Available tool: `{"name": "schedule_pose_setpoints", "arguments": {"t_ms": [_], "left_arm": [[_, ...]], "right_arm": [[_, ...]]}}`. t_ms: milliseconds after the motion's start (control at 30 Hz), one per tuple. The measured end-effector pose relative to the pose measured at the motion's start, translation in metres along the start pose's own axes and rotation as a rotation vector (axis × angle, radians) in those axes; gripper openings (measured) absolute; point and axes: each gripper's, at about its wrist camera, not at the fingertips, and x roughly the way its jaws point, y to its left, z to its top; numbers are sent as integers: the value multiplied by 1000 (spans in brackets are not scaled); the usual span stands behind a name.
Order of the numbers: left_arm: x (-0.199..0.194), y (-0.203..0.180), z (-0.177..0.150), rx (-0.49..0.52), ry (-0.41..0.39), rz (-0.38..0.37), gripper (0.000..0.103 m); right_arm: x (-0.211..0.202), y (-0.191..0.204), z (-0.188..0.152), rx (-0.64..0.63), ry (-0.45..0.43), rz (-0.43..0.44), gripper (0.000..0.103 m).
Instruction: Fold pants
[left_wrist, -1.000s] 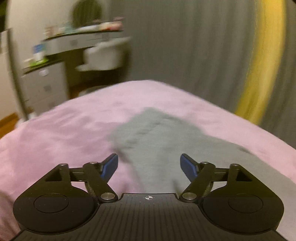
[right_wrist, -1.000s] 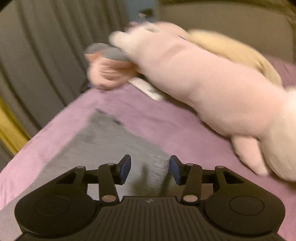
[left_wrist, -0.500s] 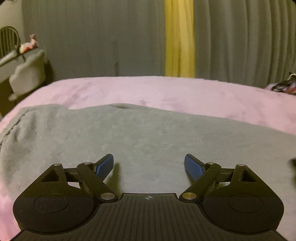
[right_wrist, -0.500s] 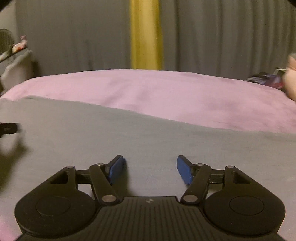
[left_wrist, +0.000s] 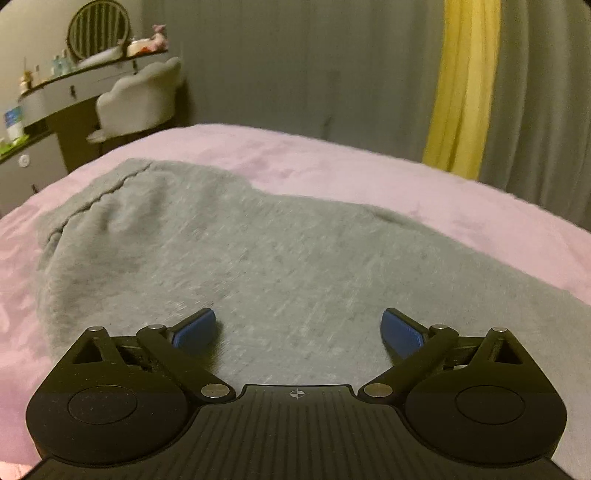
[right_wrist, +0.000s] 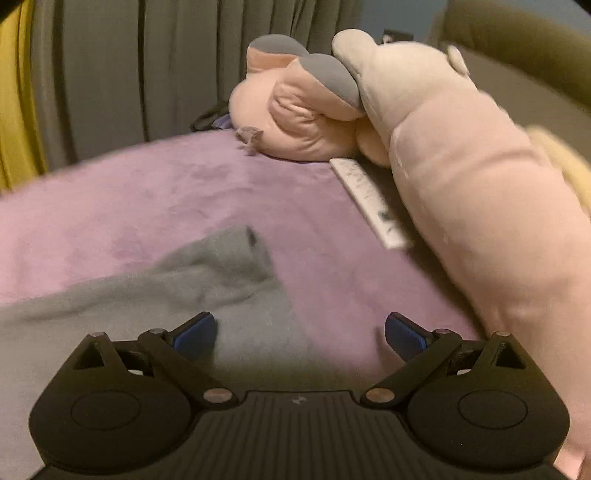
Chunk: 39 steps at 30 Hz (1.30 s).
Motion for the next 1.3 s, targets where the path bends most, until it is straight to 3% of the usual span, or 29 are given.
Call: {"name": "schedule_pose_setpoints", "arguments": {"t_ms": [167,267,333,433,500,767,900,1033,1133,1200,1300], "left_arm": [[-18,-30,-8,142,-4,-99,101],[-22,-53,-17,252,2,-153,101],[-16,-58,-20,277,3,-134,101],[4,-57,-16,236,27,-107,102],[18,-56,-11,204,25,-101,102],[54,-81,9,294,-77,-57,103],[62,-79,27,257,-34,-55,103],[33,-73,28,258,-43,-37,103],[4,-69,6,304,-8,-74,103],[-20,-68,-13,336,7,-99,103],[-50,-69,-39,368,14,-143,103]], "right_arm": [[-49,41,-36,14,53,319,99],[-52,81,-61,16,148,420,99],[-53,99,-74,1,122,360,99],[-52,115,-78,-85,112,285,99],[-52,115,-81,-76,106,288,99],[-46,120,-85,-29,40,279,99],[-47,119,-87,-10,15,281,99],[-47,119,-87,-6,13,284,99],[-50,118,-86,5,16,288,99],[-58,119,-82,24,66,302,99],[-86,121,-85,58,131,457,99]]}}
